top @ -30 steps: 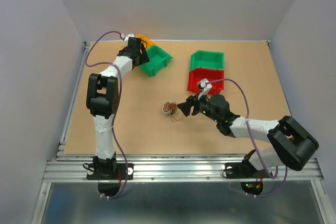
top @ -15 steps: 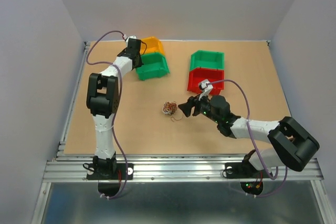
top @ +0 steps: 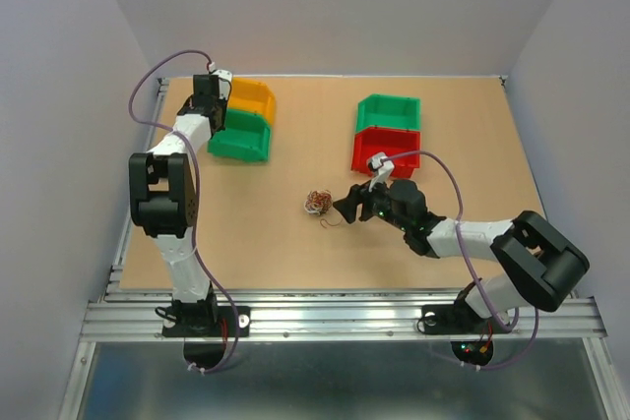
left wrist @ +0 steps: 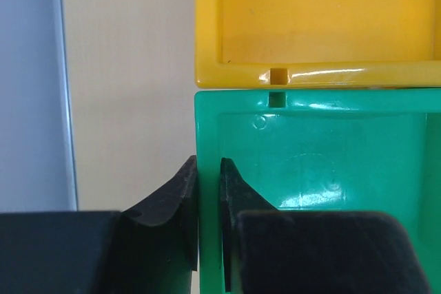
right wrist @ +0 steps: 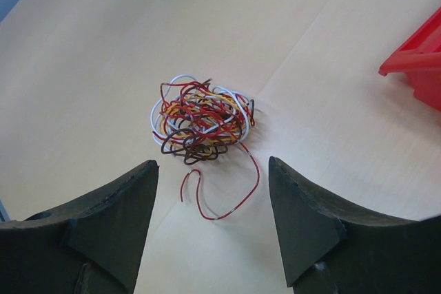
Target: Untangle the cables
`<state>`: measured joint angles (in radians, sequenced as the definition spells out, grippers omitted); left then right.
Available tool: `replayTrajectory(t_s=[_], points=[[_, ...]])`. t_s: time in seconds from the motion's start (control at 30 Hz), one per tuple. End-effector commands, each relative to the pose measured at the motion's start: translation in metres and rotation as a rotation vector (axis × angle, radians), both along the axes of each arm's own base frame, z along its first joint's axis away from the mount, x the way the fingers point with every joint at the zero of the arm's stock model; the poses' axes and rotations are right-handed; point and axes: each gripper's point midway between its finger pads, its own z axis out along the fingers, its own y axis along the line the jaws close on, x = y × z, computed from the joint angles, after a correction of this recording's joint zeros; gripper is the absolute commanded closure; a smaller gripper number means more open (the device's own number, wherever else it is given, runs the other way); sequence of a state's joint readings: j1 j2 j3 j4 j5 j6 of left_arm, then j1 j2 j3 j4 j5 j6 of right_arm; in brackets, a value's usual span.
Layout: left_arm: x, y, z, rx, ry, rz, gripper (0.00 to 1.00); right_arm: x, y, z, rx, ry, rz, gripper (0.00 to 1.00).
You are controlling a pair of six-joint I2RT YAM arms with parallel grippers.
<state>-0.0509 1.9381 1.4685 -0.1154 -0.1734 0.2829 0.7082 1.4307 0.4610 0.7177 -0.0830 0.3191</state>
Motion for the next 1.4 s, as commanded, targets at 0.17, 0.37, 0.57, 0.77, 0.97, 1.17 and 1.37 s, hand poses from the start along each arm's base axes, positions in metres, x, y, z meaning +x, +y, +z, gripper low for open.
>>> replayTrajectory(t_s=[0.17,0.37,0.57,0.77,0.97,1.17,1.37], points=[[0.006,0.001,-0.014,0.068,0.057,-0.136,0.97,-0.004,0.006,0.016,0.047,-0.040,0.029,0.30],[0.007,0.004,-0.044,0.010,0.122,-0.154,0.93,-0.010,0.000,0.021,0.054,-0.053,0.027,0.30],[0.013,0.022,-0.010,0.012,0.011,-0.128,0.44,-0.011,-0.002,0.021,0.046,-0.055,0.024,0.30],[0.008,0.038,0.077,0.085,-0.207,-0.064,0.10,-0.010,0.000,0.022,0.044,-0.054,0.027,0.29],[-0.023,0.035,0.161,0.076,-0.456,-0.050,0.01,-0.014,0.005,0.030,0.051,-0.071,0.072,0.25],[-0.086,0.024,0.215,-0.004,-0.815,-0.035,0.01,-0.013,-0.010,0.039,0.098,-0.071,-0.016,0.00],[-0.108,-0.080,0.155,-0.157,-0.592,-0.492,0.07,-0.018,0.001,0.011,0.034,0.024,0.046,0.05]])
